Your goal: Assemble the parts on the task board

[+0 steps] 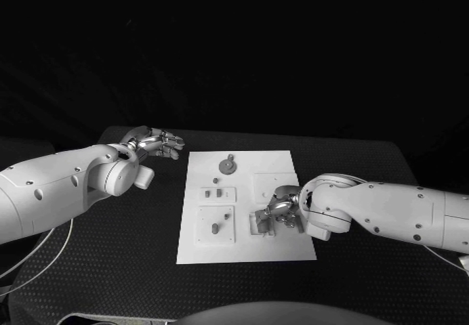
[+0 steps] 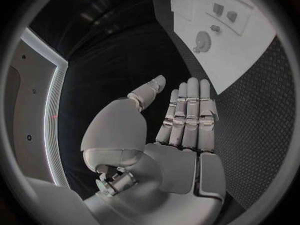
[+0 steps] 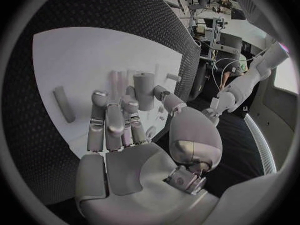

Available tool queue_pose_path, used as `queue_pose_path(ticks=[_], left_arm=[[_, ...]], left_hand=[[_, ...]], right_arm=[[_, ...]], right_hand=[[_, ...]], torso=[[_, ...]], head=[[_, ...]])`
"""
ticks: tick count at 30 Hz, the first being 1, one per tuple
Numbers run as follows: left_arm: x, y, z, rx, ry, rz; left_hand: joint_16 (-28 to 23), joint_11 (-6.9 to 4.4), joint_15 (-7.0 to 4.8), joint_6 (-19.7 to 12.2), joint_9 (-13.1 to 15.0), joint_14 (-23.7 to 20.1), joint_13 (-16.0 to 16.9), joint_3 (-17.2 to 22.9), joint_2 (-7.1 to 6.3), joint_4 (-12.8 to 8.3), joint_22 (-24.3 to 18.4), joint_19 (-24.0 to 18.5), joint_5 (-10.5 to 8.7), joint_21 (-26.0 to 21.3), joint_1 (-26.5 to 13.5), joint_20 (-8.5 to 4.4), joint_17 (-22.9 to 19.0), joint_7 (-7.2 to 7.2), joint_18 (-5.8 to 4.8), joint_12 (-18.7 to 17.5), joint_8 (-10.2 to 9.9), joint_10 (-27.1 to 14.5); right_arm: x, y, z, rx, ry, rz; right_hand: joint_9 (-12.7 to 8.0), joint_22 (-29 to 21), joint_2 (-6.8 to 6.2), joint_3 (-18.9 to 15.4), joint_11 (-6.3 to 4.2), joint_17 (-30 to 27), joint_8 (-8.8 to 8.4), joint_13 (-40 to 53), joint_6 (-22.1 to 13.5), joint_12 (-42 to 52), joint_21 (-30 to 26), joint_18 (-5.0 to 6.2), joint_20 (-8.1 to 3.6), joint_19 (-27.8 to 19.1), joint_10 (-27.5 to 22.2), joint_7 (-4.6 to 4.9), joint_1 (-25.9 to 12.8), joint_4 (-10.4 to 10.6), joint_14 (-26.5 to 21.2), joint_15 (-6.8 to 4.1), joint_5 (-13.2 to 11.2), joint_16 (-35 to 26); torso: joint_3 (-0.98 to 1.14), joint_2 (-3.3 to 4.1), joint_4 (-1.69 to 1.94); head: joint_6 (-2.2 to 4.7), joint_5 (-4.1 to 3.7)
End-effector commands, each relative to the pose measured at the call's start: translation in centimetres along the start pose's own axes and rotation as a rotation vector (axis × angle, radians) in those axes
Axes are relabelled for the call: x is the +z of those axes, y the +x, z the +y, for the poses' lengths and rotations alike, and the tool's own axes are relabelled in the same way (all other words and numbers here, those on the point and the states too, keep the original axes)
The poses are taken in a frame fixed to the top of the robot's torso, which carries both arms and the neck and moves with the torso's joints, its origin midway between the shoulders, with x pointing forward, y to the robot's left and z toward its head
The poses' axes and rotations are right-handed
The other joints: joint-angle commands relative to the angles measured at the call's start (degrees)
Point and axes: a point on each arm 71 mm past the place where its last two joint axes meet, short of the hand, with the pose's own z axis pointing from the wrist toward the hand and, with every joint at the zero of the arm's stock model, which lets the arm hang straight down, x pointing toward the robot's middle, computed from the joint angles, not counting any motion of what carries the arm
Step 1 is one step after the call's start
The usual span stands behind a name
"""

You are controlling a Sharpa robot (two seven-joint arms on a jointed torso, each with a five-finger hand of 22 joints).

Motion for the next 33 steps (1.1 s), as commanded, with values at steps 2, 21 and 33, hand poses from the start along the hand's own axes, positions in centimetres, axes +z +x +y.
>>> queue_pose_path(ticks=[2,21,33], left_arm=[[0.03,0.25,-0.19,-0.006,0.007,0.016],[0.01,0.17,-0.15,-0.006,0.005,0.014],[0.03,0.21,-0.16,-0.006,0.004,0.017]], left_hand=[[-0.3,-0.23,0.08,-0.1,-0.1,0.3,0.0,-0.1,-0.24,0.3,-0.1,-0.3,-0.12,-0.3,-0.5,0.28,0.1,-0.14,-0.2,0.4,0.3,-0.1],[-0.4,-0.23,0.09,-0.1,-0.1,0.3,0.0,-0.1,-0.24,0.3,-0.1,-0.3,-0.12,-0.3,-0.5,0.28,0.2,-0.14,-0.2,0.4,0.3,-0.2],[-0.5,-0.22,0.1,-0.1,-0.1,0.3,0.0,-0.1,-0.25,0.3,-0.1,-0.4,-0.12,-0.3,-0.5,0.29,0.2,-0.13,-0.2,0.4,0.3,-0.2]], right_arm=[[0.11,0.31,0.15,-0.009,-0.014,0.02],[0.47,0.33,0.14,-0.033,-0.011,0.002],[0.63,0.53,0.18,-0.037,-0.014,0.015]], right_hand=[[0.0,0.9,-0.14,0.1,-0.09,0.0,-0.12,-0.1,0.7,0.2,-0.1,0.75,0.18,-0.1,-0.4,0.21,-0.3,0.1,-0.5,-0.18,0.3,0.2],[0.0,0.9,-2.12,0.5,0.1,-1.2,-0.6,-0.4,0.4,0.3,-0.3,0.75,0.26,-0.3,-0.9,0.39,-1.1,2.1,-1.6,-0.07,0.2,0.1],[0.0,0.9,-5.58,1.6,0.43,-3.0,-1.26,-0.8,-0.5,0.2,-0.6,0.75,0.36,-0.6,-1.7,0.73,-1.1,5.4,-3.2,0.12,0.2,-0.1]], torso=[[0.02,0.0,-0.01],[-0.01,0.0,-0.02],[-0.01,0.0,-0.02]], head=[[-0.17,0.11],[-0.47,0.28],[-0.63,0.33]])
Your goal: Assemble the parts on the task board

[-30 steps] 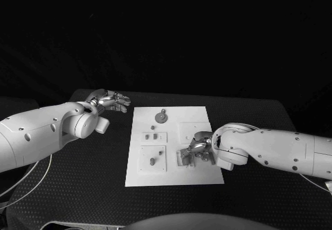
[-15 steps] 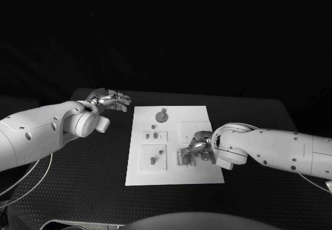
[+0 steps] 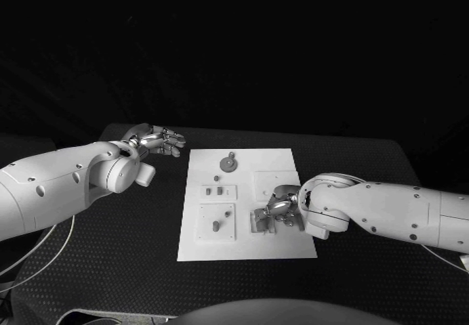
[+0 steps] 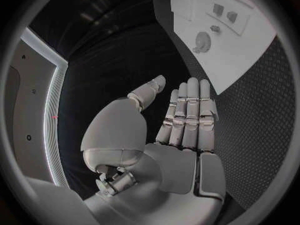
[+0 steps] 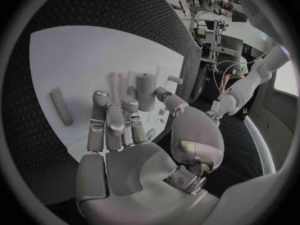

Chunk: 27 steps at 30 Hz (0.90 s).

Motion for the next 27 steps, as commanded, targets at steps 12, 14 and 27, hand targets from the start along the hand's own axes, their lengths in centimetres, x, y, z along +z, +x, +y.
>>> queue_pose_path(ticks=[12,14,27], left_arm=[[0.05,0.18,-0.16,-0.006,0.006,0.016],[0.05,0.19,-0.17,-0.006,0.006,0.016],[0.06,0.22,-0.17,-0.006,0.005,0.016]], left_hand=[[-0.3,-0.21,0.1,-0.1,-0.1,0.3,0.0,0.0,-0.24,0.3,-0.1,-0.2,-0.1,-0.3,-0.5,0.09,0.1,-0.12,-0.2,0.4,0.3,-0.2],[-0.3,-0.21,0.11,-0.1,-0.1,0.3,0.0,0.0,-0.24,0.3,-0.1,-0.2,-0.1,-0.3,-0.5,0.1,0.1,-0.11,-0.2,0.4,0.3,-0.2],[-0.4,-0.19,0.11,-0.2,-0.1,0.3,-0.1,0.0,-0.26,0.3,-0.1,-0.2,-0.09,-0.3,-0.5,0.1,0.2,-0.11,-0.2,0.4,0.3,-0.2]], right_arm=[[0.23,0.4,0.17,-0.014,-0.016,0.018],[0.23,0.43,0.19,-0.014,-0.017,0.019],[0.23,0.48,0.2,-0.014,-0.019,0.019]], right_hand=[[0.1,0.9,-3.65,0.9,0.23,-2.1,-0.76,-0.6,-0.8,0.2,-0.6,0.34,0.23,-0.7,-1.0,0.65,0.6,4.6,-2.3,0.11,0.1,-0.3],[0.1,0.9,-4.08,0.9,0.27,-2.2,-0.85,-0.6,-0.9,0.2,-0.6,0.34,0.25,-0.7,-1.1,0.71,0.6,5.2,-2.4,0.14,0.1,-0.2],[0.2,1.0,-4.35,0.9,0.31,-2.5,-0.91,-0.7,-1.1,0.3,-0.7,0.34,0.26,-0.8,-1.2,0.76,1.0,5.7,-2.7,0.18,0.1,-0.2]], torso=[[0.02,0.0,0.01],[0.01,0.0,-0.01],[0.01,0.0,-0.01]], head=[[-0.24,0.14],[-0.27,0.16],[-0.41,0.31]])
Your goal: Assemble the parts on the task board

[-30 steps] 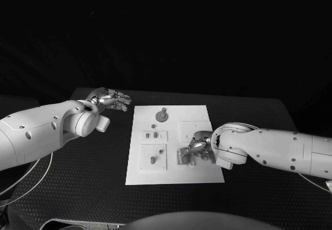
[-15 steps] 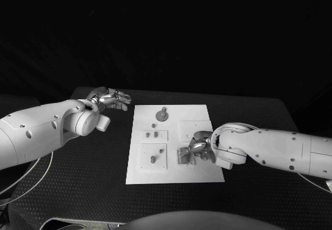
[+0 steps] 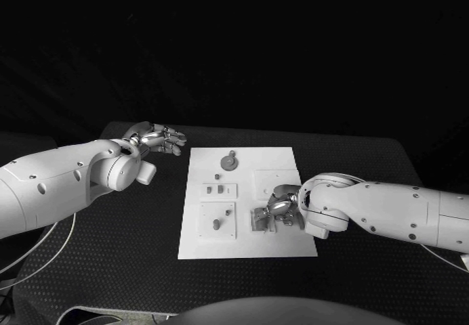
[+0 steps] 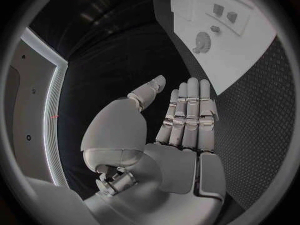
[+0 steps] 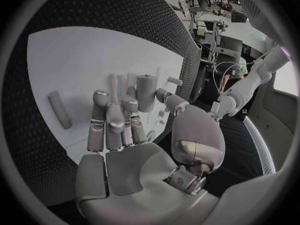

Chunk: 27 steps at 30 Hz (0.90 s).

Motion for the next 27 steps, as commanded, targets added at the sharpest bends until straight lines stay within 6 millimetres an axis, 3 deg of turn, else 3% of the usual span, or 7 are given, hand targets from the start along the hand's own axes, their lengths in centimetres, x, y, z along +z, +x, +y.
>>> queue_pose_path(ticks=[1,19,27], left_arm=[[0.03,0.2,-0.18,-0.006,0.008,0.015],[-0.01,0.13,-0.15,-0.006,0.006,0.014],[0.01,0.12,-0.15,-0.006,0.007,0.014]], left_hand=[[-0.4,-0.2,0.12,-0.2,-0.1,0.3,-0.1,0.0,-0.25,0.3,-0.1,-0.2,-0.09,-0.3,-0.5,0.1,0.1,-0.1,-0.21,0.4,0.3,-0.2],[-0.4,-0.19,0.12,-0.2,-0.1,0.3,-0.1,-0.1,-0.24,0.4,-0.1,-0.2,-0.08,-0.3,-0.6,0.11,0.2,-0.1,-0.21,0.4,0.3,-0.3],[-0.4,-0.19,0.12,-0.2,-0.1,0.3,-0.1,-0.1,-0.24,0.4,-0.1,-0.2,-0.08,-0.3,-0.5,0.11,0.2,-0.1,-0.2,0.4,0.3,-0.3]], right_arm=[[0.01,0.17,0.12,-0.011,-0.013,0.011],[0.01,0.16,0.05,-0.008,-0.011,0.012],[-0.05,-0.09,0.03,0.002,-0.03,-0.017]], right_hand=[[0.1,1.0,-0.66,0.0,0.07,-0.2,-0.33,-0.1,-0.3,0.3,-0.2,0.39,-0.03,-0.5,-0.6,0.15,0.2,0.4,-0.6,-0.2,0.1,-0.3],[0.2,1.0,-2.44,-0.3,0.35,-0.6,-0.81,-0.5,-1.2,0.2,-0.5,0.39,0.19,-1.1,-1.4,0.45,0.0,3.6,-1.4,0.04,0.1,-0.2],[0.2,1.0,-2.23,-0.2,0.34,-0.6,-0.78,-0.6,-1.2,0.2,-0.4,0.39,0.15,-1.1,-1.4,0.44,0.4,3.8,-1.5,0.05,0.1,-0.1]], torso=[[0.0,0.01,0.0],[0.0,0.0,-0.01],[0.0,-0.01,0.0]], head=[[-0.06,0.1],[-0.23,0.27],[-0.23,0.26]])
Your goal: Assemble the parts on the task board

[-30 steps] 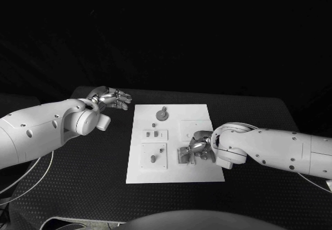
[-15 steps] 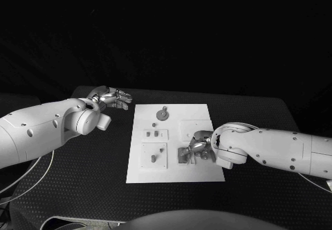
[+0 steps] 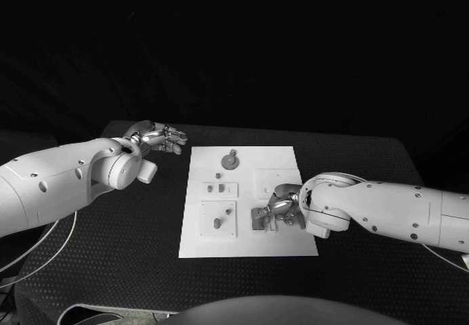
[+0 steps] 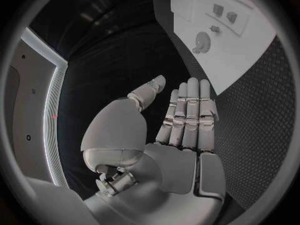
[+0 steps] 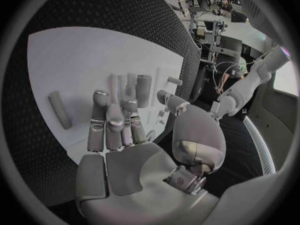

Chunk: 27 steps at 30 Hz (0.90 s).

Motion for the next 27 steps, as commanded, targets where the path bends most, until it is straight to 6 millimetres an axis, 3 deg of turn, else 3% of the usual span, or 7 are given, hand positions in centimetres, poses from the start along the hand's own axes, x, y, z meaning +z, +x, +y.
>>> queue_pose_path(ticks=[1,8,13,17,20,27], left_arm=[[0.0,0.2,-0.2,-0.005,0.009,0.013],[0.1,0.1,-0.2,-0.005,0.01,0.01],[0.1,0.2,-0.2,-0.005,0.011,0.012],[0.2,0.3,-0.2,-0.005,0.011,0.015],[0.2,0.3,-0.2,-0.005,0.012,0.014],[0.2,0.4,-0.3,-0.005,0.011,0.02]], left_hand=[[-0.2,-0.19,0.12,-0.2,-0.1,0.3,-0.1,-0.1,-0.24,0.4,-0.1,-0.2,-0.08,-0.3,-0.5,0.11,0.1,-0.1,-0.2,0.4,0.3,-0.3],[-0.2,-0.19,0.12,-0.2,-0.1,0.3,-0.1,-0.1,-0.22,0.4,-0.1,-0.2,-0.08,-0.3,-0.5,0.11,0.1,-0.1,-0.2,0.4,0.3,-0.3],[-0.3,-0.19,0.12,-0.2,-0.1,0.4,-0.1,-0.1,-0.22,0.4,-0.1,-0.2,-0.09,-0.3,-0.6,0.11,0.1,-0.1,-0.2,0.4,0.4,-0.2],[-0.3,-0.2,0.12,-0.2,-0.1,0.4,-0.1,-0.1,-0.22,0.4,-0.1,-0.2,-0.09,-0.3,-0.6,0.11,0.1,-0.11,-0.2,0.4,0.4,-0.2],[-0.3,-0.2,0.12,-0.1,-0.1,0.4,-0.1,-0.1,-0.21,0.4,-0.1,-0.2,-0.09,-0.3,-0.6,0.11,0.2,-0.11,-0.2,0.4,0.4,-0.2],[-0.3,-0.21,0.12,-0.1,-0.1,0.4,-0.1,-0.1,-0.2,0.4,-0.1,-0.2,-0.09,-0.3,-0.6,0.11,0.2,-0.11,-0.2,0.4,0.4,-0.2]], right_arm=[[-0.1,-0.2,0.1,0.001,-0.035,-0.027],[-0.9,-1.2,-0.7,0.012,-0.062,-0.081],[-2.4,-5.5,-2.2,-0.036,-0.025,-0.196],[-3.6,-7.4,-3.5,-0.081,0.029,-0.221],[-4.0,-7.7,-4.3,-0.116,0.061,-0.216],[-4.4,-7.3,-5.1,-0.15,0.11,-0.202]], right_hand=[[0.1,1.0,-0.04,0.1,0.03,-0.1,-0.28,-0.1,-0.1,0.3,-0.1,0.8,-0.06,-0.4,-0.2,0.2,0.7,0.3,-0.3,0.04,0.1,-0.1],[0.4,1.1,1.71,-1.0,0.11,0.2,-0.32,-0.2,-0.5,0.9,0.2,0.8,-0.23,-0.1,0.1,0.3,3.2,-1.5,0.4,0.11,0.1,0.4],[1.7,1.0,2.46,-1.9,-0.2,1.9,0.71,0.4,0.4,2.5,0.5,0.8,-0.33,0.3,0.6,-0.06,4.6,-3.3,2.2,-0.07,0.1,1.0],[2.9,1.0,3.78,-2.4,-0.76,3.6,1.71,0.6,1.4,3.4,0.8,0.8,-0.56,0.8,1.1,-0.62,4.9,-4.4,3.8,-0.54,0.1,1.6],[3.7,1.1,5.18,-2.9,-1.02,4.4,2.1,0.6,1.8,3.8,1.0,0.8,-0.75,1.0,1.3,-0.86,5.1,-6.2,4.6,-0.78,0.2,1.9],[4.3,1.0,6.71,-3.2,-1.22,5.4,2.34,0.5,2.2,4.0,1.1,0.8,-0.86,1.2,1.6,-1.1,4.7,-8.3,5.6,-0.92,0.2,2.2]], torso=[[0.0,-0.01,0.0],[0.05,-0.02,0.0],[0.05,-0.01,-0.1],[0.04,-0.01,-0.13],[0.08,0.01,-0.19],[0.13,0.02,-0.04]], head=[[0.08,-0.07],[0.55,-0.25],[1.0,-0.8],[1.4,-1.65],[1.55,-1.98],[1.45,-2.48]])
